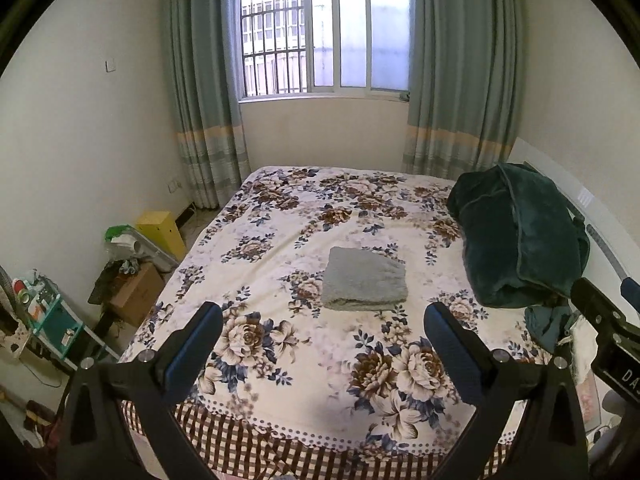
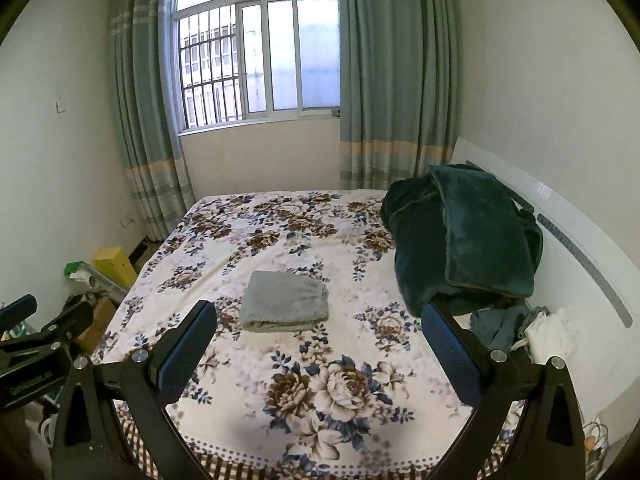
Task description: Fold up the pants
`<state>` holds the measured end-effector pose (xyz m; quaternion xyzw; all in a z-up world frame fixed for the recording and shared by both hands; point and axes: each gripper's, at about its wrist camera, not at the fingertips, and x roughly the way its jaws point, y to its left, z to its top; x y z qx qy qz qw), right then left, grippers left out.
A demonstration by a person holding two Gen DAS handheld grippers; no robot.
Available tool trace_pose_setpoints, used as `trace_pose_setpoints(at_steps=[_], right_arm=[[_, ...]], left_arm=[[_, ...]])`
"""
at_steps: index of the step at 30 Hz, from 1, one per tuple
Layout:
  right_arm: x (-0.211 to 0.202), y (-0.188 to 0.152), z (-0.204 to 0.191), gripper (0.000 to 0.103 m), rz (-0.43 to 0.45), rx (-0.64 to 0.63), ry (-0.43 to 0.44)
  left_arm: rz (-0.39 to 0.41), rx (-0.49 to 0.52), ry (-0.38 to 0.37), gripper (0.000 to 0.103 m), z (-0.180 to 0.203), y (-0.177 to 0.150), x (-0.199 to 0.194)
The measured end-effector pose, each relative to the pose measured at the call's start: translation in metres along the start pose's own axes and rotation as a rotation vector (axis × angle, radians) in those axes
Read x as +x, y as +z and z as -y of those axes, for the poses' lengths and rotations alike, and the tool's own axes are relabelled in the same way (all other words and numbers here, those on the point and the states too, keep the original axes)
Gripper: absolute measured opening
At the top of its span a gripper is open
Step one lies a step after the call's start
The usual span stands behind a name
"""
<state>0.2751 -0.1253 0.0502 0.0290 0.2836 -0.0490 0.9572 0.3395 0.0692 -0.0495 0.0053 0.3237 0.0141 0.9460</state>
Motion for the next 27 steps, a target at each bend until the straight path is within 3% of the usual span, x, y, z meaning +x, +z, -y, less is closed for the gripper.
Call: trace_pose_setpoints(at_steps=[8,18,27], right_arm=[[-0.023,-0.008,0.007,0.103,-0.02,0.0,0.041],[-0.079,-0.005,0.021,0.103,0.021,-0.006,0.059],[-0.102,0.001,0.028,0.103,0.03,-0.02,0.05]], left_arm=[[0.001,-0.008,-0.007,0.103,0.003,0.001,-0.035],[0.016,0.009,0.0,0.103,0.014,-0.003,-0.076],[0.017,0.009,-0.007,0.103,0.017,-0.003,-0.085]])
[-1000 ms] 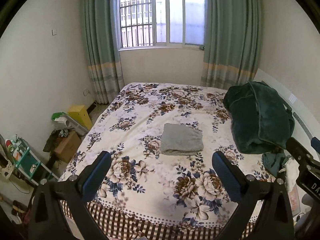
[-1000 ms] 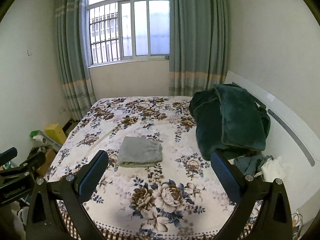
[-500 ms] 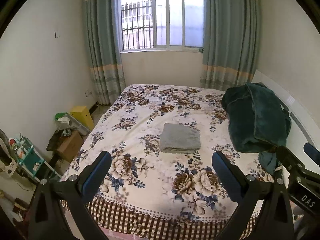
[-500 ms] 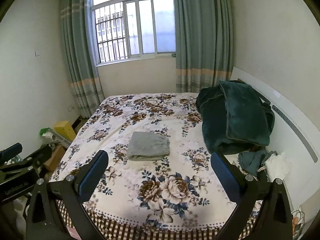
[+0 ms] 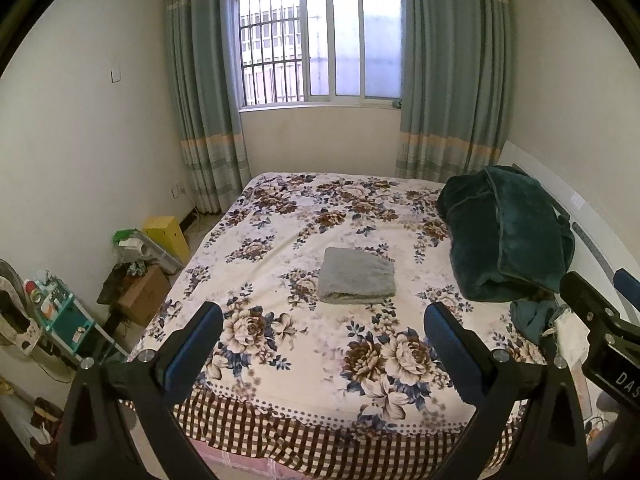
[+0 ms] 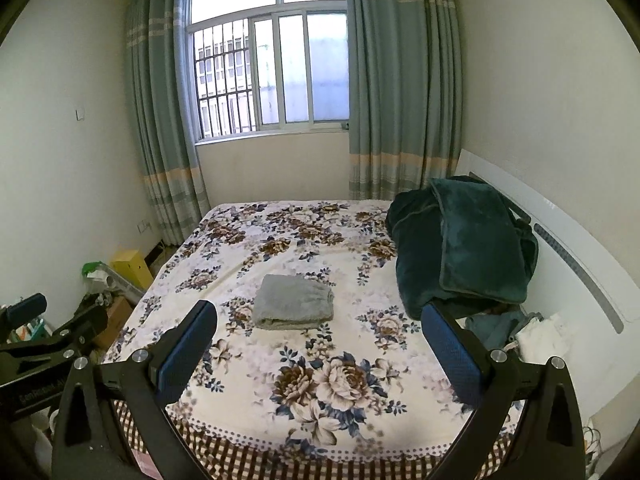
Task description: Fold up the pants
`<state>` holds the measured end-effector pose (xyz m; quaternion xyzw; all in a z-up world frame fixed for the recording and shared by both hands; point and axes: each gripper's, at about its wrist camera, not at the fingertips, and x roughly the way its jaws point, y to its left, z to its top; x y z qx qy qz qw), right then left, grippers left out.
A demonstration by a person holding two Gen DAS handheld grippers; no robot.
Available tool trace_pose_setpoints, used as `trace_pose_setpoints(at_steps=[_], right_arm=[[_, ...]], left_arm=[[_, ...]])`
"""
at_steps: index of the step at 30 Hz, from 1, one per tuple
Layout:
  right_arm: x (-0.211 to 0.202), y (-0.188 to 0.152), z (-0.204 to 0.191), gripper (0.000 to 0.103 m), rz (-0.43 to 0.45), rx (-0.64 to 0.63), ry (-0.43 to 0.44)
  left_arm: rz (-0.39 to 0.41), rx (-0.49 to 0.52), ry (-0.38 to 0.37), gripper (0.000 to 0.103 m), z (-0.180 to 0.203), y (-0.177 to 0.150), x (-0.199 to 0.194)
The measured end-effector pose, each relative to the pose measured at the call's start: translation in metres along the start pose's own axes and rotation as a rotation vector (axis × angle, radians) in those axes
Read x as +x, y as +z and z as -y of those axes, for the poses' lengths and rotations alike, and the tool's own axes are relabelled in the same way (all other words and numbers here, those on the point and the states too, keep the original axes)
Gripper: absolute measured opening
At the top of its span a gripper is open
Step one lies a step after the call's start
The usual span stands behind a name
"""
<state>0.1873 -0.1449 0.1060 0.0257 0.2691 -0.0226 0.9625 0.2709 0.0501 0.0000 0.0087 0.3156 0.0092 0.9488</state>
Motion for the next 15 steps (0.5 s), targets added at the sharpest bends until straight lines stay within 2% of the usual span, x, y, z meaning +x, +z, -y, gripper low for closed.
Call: trace_pose_setpoints(at_steps=[15], right_arm=[[-0.0018,-0.0004,0.0045,0.103,-0.016,0.002,0.0]], left_arm=[[0.002,0.001,0.004,0.103,0.0017,-0.0068,-0.0041]])
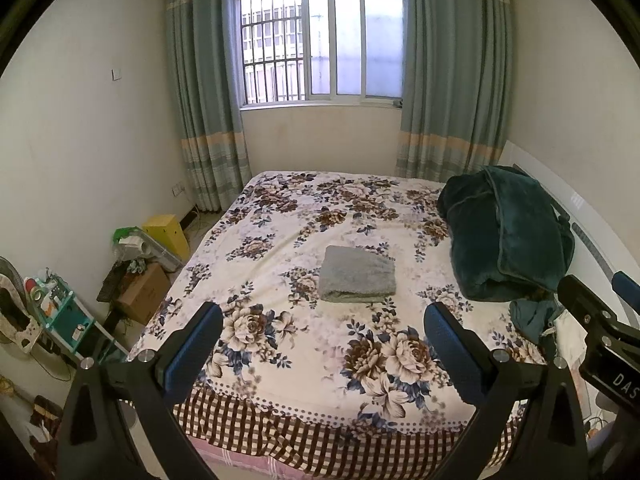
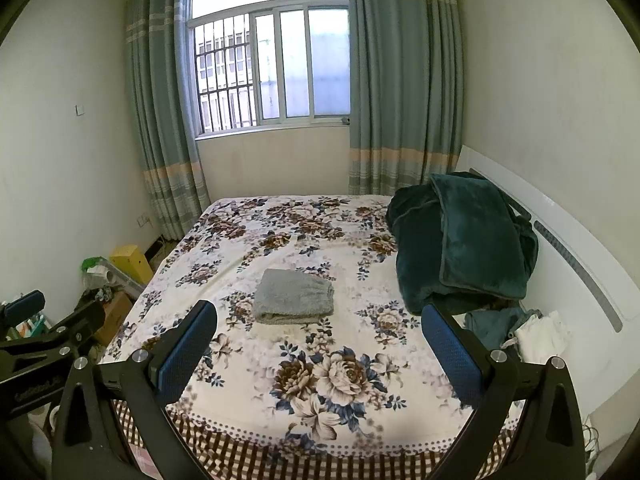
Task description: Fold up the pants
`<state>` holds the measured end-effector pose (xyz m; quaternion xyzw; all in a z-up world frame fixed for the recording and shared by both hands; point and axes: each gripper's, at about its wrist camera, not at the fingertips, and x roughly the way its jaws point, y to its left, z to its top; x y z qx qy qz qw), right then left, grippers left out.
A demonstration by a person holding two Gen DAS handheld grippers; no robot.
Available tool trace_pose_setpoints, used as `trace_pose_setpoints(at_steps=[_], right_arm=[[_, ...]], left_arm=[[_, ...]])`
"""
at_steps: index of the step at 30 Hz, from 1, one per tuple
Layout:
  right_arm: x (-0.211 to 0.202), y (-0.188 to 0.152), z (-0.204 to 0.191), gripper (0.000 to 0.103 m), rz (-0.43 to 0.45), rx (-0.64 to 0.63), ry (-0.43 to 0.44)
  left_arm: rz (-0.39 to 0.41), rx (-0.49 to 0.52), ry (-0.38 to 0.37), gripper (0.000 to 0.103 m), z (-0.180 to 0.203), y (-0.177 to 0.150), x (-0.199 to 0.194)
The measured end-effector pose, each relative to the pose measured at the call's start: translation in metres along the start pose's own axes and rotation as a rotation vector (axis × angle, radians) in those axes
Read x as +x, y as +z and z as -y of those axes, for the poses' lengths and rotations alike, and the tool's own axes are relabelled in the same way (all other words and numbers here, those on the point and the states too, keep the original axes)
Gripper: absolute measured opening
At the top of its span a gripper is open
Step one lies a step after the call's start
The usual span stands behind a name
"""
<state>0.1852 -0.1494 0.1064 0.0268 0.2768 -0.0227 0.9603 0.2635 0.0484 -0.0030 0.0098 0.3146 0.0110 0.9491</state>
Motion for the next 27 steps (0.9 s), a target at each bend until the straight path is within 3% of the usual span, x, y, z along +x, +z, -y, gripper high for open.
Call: trace_pose_setpoints(at_steps=[27], right_arm=[[0.0025,0.0026,-0.0026,0.103,-0.004,-0.006,0.026]], left_arm=[[0.006,-0.009,0.006,0.103,-0.0049,0.0019,-0.0028]])
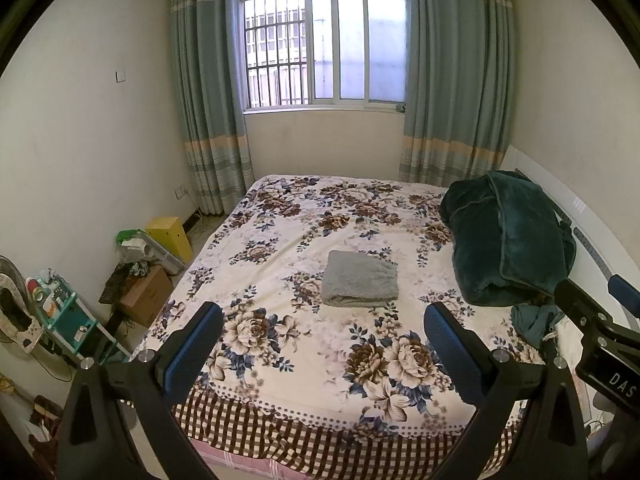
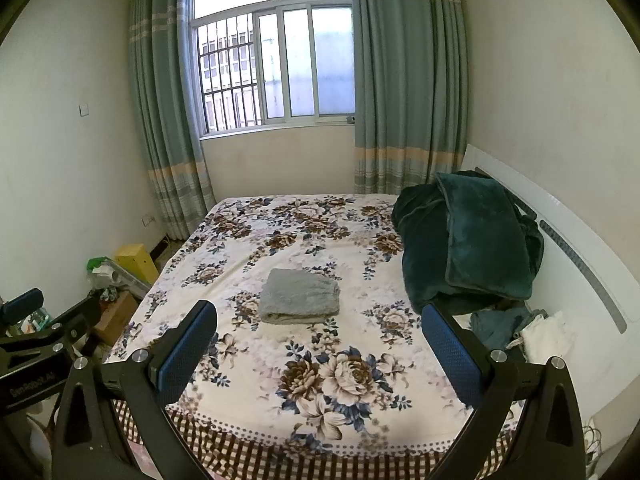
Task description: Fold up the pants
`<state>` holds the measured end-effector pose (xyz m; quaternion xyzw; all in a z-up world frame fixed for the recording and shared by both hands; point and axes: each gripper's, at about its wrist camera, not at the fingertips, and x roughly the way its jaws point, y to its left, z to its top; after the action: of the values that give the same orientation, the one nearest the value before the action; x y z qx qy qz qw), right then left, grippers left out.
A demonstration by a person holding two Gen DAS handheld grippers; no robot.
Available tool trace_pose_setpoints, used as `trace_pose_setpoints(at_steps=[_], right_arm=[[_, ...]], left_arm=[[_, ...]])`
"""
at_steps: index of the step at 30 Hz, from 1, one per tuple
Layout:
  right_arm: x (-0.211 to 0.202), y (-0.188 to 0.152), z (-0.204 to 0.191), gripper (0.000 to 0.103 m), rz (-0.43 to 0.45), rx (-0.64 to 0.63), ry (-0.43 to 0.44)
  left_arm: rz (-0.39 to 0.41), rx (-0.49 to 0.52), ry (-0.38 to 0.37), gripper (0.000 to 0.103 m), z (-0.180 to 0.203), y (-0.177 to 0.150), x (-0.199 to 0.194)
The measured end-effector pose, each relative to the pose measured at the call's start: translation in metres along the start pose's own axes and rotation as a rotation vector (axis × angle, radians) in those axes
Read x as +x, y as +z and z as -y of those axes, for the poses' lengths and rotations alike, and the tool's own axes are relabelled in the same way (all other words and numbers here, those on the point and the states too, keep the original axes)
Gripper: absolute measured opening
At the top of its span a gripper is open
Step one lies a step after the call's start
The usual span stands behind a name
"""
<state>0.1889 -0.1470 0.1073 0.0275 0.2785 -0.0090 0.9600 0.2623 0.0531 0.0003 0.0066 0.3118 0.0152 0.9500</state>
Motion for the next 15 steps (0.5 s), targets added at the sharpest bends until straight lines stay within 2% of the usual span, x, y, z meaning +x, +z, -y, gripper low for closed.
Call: trace_pose_setpoints(at_steps=[15], right_arm=[[0.0,0.0033,0.001,0.103,-0.002,-0.001,0.007]], left_arm=[[-0.001,-0.002,-0.002,0.103,0.0002,0.0024,-0.0011]])
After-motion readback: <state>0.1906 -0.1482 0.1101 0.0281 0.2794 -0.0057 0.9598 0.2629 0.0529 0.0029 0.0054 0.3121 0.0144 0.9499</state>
